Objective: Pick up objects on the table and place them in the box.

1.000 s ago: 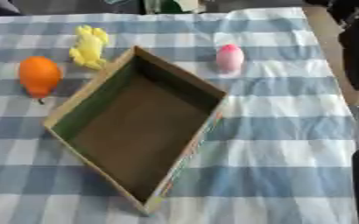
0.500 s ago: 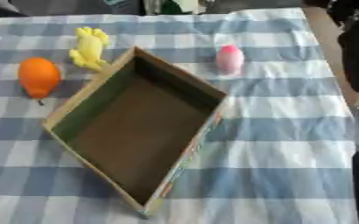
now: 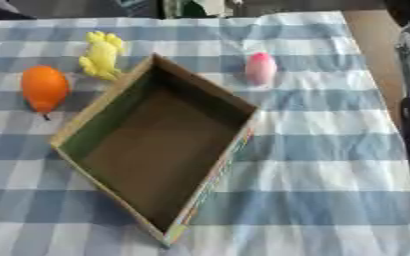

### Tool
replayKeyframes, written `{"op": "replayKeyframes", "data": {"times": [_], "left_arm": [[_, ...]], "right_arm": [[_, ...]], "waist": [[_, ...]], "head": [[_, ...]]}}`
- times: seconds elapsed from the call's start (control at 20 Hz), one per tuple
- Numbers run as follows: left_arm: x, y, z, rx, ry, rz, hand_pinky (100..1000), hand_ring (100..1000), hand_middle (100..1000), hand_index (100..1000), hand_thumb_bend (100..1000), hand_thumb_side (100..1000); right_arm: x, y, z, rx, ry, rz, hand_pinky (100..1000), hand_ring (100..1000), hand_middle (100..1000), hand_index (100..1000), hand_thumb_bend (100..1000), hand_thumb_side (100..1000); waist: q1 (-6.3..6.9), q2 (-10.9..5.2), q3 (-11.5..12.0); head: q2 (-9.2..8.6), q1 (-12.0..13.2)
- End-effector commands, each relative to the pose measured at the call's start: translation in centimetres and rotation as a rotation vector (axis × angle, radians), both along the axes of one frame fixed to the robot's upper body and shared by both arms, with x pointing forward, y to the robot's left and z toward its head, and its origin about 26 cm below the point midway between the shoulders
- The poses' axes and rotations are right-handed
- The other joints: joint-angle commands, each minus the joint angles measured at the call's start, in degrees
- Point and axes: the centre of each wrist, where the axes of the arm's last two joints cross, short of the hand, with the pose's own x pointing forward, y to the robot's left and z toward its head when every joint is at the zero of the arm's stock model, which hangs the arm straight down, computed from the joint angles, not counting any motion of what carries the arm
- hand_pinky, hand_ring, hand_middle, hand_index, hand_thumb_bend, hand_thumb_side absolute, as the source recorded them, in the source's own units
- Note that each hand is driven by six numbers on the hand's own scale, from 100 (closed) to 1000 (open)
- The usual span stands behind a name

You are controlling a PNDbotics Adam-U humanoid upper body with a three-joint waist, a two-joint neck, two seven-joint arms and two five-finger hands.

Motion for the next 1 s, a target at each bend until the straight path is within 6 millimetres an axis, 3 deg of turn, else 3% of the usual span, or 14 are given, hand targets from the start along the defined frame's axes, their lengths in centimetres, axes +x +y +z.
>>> {"op": "replayKeyframes", "data": {"times": [0.05,0.45,0.65,1.0], "left_arm": [[-0.3,0.0,0.6,0.017,-0.019,-0.012,525,590,586,819,100,735],[-0.3,-0.1,0.4,0.026,-0.005,-0.026,525,591,586,819,100,730],[-0.4,0.0,0.3,0.029,-0.001,-0.027,525,591,586,819,100,729],[-0.4,-0.1,0.2,0.032,0.006,-0.035,524,591,586,819,100,729]], "right_arm": [[1.6,-0.5,1.7,-0.167,-0.057,-0.085,795,768,682,824,100,793],[6.6,0.4,3.7,-0.597,-0.118,-0.187,803,814,787,849,100,830],[9.1,0.2,2.9,-0.755,-0.077,-0.208,809,824,804,854,100,805],[12.1,-0.2,0.7,-0.913,0.015,-0.241,817,839,820,868,177,761]], "waist": [[-0.01,-1.47,0.09],[-0.17,-2.30,0.58],[-0.24,-2.54,0.67],[-0.13,-2.39,0.95]], "head": [[0.12,-0.49],[0.44,-1.19],[0.52,-1.24],[0.03,-1.57]]}}
